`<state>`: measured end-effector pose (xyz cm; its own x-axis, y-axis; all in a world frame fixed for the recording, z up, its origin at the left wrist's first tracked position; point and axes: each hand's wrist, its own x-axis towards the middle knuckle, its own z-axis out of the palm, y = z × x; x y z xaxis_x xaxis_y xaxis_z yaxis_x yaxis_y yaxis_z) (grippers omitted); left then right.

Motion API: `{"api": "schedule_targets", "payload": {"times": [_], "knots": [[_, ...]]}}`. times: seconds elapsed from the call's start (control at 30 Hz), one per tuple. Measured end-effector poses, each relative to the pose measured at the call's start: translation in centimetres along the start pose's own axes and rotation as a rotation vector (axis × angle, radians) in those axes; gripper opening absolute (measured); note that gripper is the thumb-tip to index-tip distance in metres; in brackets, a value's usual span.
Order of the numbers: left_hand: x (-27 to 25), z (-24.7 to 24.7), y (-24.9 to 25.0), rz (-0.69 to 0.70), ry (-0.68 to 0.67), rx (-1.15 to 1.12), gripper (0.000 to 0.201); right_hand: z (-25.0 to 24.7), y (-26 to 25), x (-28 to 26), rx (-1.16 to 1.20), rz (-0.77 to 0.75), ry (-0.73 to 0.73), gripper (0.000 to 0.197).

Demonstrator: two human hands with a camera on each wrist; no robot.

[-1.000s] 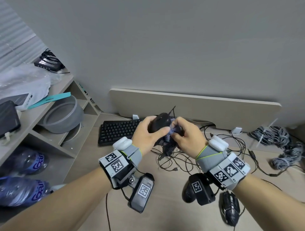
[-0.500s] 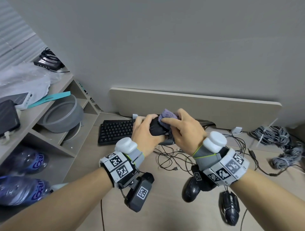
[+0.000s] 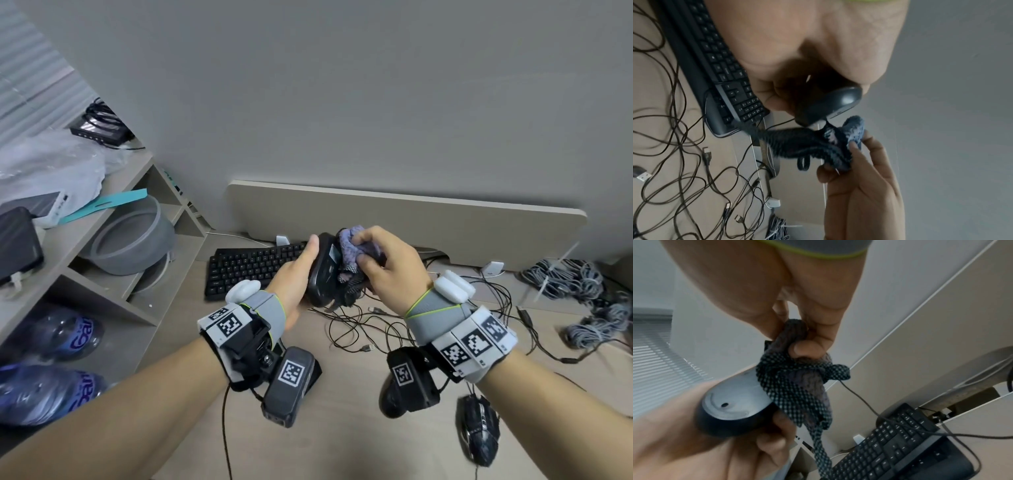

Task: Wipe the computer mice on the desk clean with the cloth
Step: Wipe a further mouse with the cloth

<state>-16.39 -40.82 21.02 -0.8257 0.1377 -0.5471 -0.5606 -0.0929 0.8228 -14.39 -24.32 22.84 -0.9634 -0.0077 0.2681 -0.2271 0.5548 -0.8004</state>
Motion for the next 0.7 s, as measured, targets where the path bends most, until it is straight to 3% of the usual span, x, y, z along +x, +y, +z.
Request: {"api": "schedule_targets", "payload": {"times": [0.07, 0.13, 0.2, 0.3, 0.43, 0.47, 0.6, 0.63, 0.7], "knots": [[-0.1, 0.4, -0.2, -0.015, -0.028, -0.029, 0.053, 0.3, -0.7, 0.4, 0.037, 0.001, 0.018, 0.02], [0.0, 0.6, -0.2, -0.014, -0.035, -0.041, 0.046, 0.7, -1.8, 0.2, 0.031, -0.093, 0.002, 0.021], [0.2, 0.4, 0.0, -0.006, -0.019, -0.048, 0.042, 1.5, -2.9, -1.0, 0.0, -0.205, -0.127, 0.024], [0.2, -0.2, 0.2, -0.024, -0.011, -0.022, 0.052, 1.4, -2.5, -2.0, -0.025, -0.199, -0.291, 0.022], [-0.6, 0.2, -0.3, -0.025, 0.004, -0.011, 0.054, 0.5, -0.3, 0.7, -0.099, -0.014, -0.084, 0.024], [-0.6, 0.4, -0.2, -0.026, -0.002, -0.026, 0.056, 0.6, -0.7, 0.8, -0.106, -0.033, -0.061, 0.024], [-0.5, 0.2, 0.5, -0.022, -0.002, -0.069, 0.058, 1.5, -2.0, -2.3, -0.083, -0.234, -0.274, 0.023], [-0.5, 0.0, 0.4, -0.021, 0.0, -0.055, 0.056, 1.4, -1.5, -2.4, -0.086, -0.218, -0.313, 0.023], [-0.8, 0.1, 0.0, -0.011, 0.005, -0.02, 0.052, 1.0, -0.1, -1.1, -0.095, -0.132, -0.247, 0.024]]}}
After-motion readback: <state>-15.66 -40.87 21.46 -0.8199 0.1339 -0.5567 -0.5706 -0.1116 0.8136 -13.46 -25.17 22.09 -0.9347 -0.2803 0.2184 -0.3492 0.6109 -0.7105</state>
